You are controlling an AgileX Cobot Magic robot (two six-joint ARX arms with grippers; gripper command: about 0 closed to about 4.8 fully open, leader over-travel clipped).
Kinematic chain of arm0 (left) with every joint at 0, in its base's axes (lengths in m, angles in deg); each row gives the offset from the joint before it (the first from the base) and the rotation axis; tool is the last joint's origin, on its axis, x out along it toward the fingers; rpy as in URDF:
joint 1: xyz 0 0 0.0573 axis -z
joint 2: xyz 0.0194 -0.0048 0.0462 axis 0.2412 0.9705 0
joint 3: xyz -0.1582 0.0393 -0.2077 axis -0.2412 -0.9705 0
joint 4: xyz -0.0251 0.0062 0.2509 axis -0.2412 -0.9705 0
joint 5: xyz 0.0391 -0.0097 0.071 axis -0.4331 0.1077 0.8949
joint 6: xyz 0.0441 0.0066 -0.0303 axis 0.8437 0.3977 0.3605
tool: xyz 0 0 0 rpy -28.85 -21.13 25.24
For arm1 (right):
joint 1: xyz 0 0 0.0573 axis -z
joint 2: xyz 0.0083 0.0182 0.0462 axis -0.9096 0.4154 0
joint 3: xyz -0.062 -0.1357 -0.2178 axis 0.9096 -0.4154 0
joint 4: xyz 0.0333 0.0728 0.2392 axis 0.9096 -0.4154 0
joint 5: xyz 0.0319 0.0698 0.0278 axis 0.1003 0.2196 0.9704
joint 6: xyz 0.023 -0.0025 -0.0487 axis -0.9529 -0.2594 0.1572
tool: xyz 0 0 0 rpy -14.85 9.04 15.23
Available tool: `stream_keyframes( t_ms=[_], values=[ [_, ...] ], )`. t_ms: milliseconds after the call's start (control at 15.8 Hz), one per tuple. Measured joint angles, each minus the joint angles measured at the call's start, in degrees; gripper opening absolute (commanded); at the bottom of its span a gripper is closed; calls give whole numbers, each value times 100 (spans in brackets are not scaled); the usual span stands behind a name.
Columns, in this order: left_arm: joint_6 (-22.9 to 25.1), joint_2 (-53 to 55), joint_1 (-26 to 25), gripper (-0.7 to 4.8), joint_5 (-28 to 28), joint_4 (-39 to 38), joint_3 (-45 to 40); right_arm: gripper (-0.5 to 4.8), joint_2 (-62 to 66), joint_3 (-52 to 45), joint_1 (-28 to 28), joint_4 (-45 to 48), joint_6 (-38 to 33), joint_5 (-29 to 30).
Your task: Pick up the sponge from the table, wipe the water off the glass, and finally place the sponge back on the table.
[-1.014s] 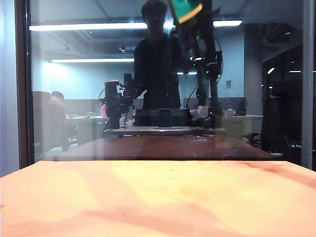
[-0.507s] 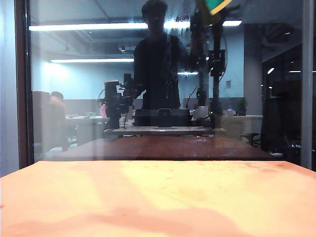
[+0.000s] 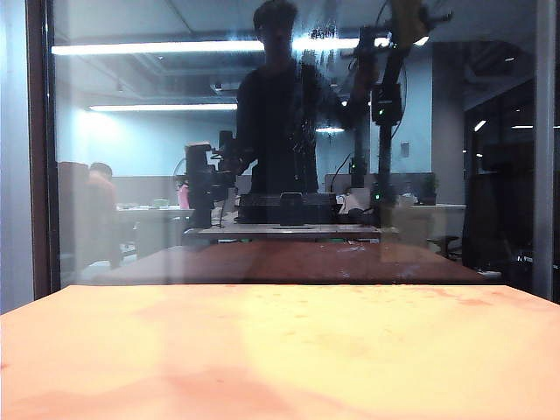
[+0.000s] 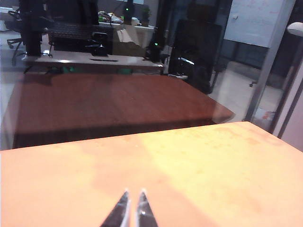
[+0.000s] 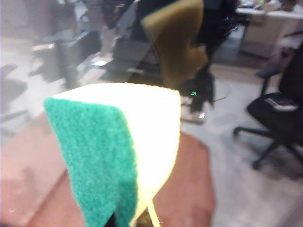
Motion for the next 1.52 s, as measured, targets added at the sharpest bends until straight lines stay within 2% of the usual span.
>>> stream_keyframes(
  t_ms=[190, 380, 570, 950, 1077, 1204, 1394, 1520],
  values=[
    [-2, 0, 0, 24, 0, -2, 0, -9, -774, -1095, 59, 179, 203, 13],
    [0, 0, 0, 24, -4, 0, 0, -9, -1810, -2507, 457, 616, 219, 39],
    [-2, 0, 0, 24, -2, -2, 0, -9, -2688, -3912, 787, 1152, -79, 258],
    [0, 0, 0, 24, -4, 0, 0, -9, -3836, -6339, 680, 1904, -507, 542],
    [-2, 0, 0, 24, -4, 0, 0, -9, -3908, -7106, 621, 2354, -876, 824],
    [0, 0, 0, 24, -4, -2, 0, -9, -3882, -7906, 297, 2852, -1233, 933],
    [0, 0, 0, 24, -4, 0, 0, -9, -3866, -8682, -208, 3707, -1484, 911],
    [0, 0, 0, 24, -4, 0, 0, -9, -3609, -8815, -505, 3832, -1578, 905]
  ],
)
